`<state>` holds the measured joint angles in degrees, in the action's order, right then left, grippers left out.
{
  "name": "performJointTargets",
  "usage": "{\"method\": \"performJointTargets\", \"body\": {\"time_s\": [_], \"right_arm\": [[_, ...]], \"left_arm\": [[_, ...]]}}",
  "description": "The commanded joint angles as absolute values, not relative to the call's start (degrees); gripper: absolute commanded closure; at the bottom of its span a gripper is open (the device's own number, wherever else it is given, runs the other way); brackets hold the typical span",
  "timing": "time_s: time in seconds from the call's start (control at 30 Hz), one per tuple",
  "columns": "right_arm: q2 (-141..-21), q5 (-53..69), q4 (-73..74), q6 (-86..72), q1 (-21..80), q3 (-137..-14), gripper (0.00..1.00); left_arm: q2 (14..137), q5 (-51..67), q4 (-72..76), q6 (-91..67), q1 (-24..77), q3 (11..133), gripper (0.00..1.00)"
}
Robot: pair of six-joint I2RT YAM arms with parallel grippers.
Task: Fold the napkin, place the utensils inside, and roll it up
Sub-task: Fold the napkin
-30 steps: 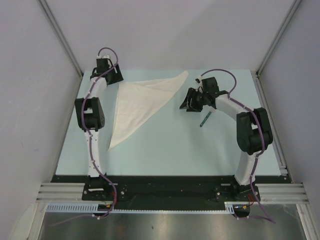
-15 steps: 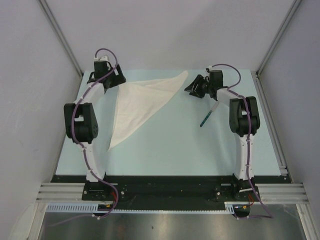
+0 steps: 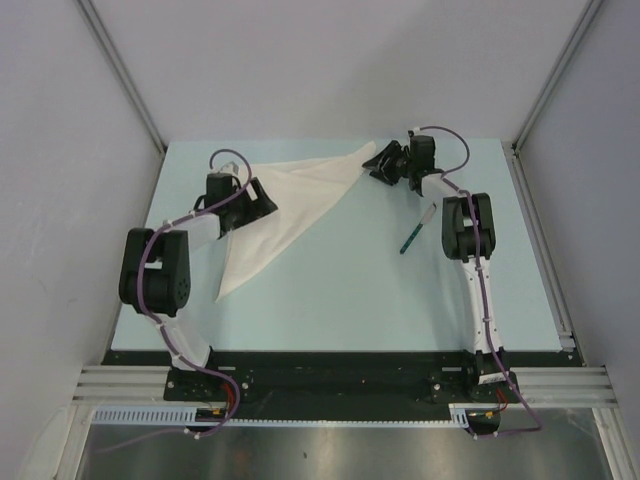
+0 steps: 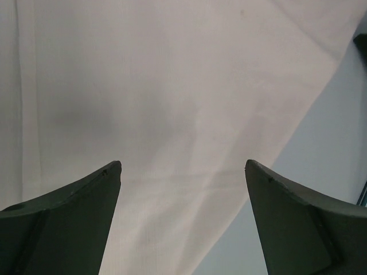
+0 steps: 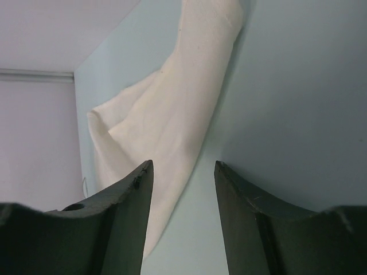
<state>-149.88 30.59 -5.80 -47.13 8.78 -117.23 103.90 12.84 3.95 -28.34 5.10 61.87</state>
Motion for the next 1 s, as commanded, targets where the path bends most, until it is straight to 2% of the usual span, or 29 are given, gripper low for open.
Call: {"method": "performJointTargets", "body": {"time_s": [0.0, 0.37, 0.57, 0.73, 0.97], "right_arm": [[-153.89, 27.6, -1.07, -48.78, 9.93, -123.13, 0.49], [-155.74, 23.12, 3.6, -48.25, 11.78, -124.71, 0.52], [-156.27, 21.8, 4.31, -48.87, 11.95, -124.63, 0.59], [-156.8, 22.06, 3.52, -49.22, 12.13, -124.72, 0.69], [-156.71, 24.69, 0.62, -50.79, 11.6, -123.05, 1.0]], "left_arm": [[97.65, 15.73, 10.1, -31.64, 6.59, 56.17, 0.07], [91.33, 17.75, 9.49, -32.7, 7.21, 49.66, 0.07], [86.84, 17.75, 6.33, -31.73, 7.29, 48.87, 0.07], [82.8, 17.4, 4.92, -31.38, 7.29, 48.34, 0.06], [81.3, 15.82, 2.99, -29.97, 7.29, 47.38, 0.06]]}}
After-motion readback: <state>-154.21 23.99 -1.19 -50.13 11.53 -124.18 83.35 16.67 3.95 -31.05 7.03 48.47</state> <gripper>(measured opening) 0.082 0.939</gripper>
